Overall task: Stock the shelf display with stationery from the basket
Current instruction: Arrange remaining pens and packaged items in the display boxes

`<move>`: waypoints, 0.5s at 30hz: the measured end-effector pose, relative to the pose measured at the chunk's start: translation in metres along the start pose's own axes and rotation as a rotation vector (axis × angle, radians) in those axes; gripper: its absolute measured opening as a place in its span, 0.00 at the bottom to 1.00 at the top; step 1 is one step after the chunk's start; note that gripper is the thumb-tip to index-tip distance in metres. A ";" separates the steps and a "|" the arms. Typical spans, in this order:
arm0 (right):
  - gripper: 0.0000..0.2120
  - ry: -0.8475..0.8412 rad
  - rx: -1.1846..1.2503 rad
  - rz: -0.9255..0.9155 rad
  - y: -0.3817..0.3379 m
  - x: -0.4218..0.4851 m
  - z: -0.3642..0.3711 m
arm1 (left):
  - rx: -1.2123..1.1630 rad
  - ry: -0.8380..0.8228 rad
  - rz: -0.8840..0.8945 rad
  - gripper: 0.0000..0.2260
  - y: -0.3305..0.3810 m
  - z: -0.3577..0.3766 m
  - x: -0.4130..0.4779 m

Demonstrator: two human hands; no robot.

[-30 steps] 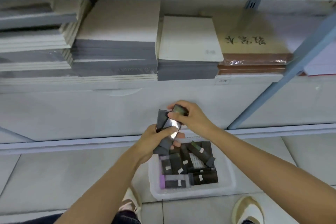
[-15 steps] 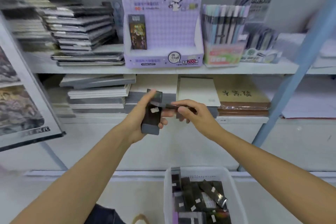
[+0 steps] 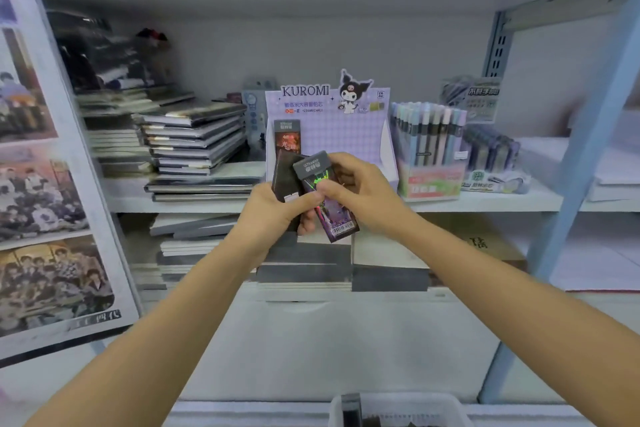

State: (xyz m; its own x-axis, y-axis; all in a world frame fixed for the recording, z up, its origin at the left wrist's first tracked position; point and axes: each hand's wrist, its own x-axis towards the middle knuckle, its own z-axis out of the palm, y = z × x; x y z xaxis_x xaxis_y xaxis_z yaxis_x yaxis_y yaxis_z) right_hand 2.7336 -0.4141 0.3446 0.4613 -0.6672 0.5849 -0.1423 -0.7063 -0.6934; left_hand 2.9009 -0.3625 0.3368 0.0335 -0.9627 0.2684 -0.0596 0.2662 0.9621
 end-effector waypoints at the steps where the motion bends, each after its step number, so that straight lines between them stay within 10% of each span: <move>1: 0.15 0.020 -0.011 -0.023 -0.004 0.012 -0.001 | 0.002 0.010 0.007 0.04 0.005 -0.005 0.004; 15: 0.11 0.178 -0.019 0.017 0.023 0.108 0.011 | -0.190 0.157 0.012 0.11 0.004 -0.070 0.032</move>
State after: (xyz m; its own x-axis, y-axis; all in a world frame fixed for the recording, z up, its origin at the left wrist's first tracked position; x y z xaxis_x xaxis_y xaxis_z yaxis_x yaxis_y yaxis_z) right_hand 2.7897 -0.5002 0.3874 0.2962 -0.7090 0.6400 -0.1658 -0.6980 -0.6966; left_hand 2.9716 -0.3890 0.3523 0.1894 -0.9442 0.2696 0.1278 0.2959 0.9466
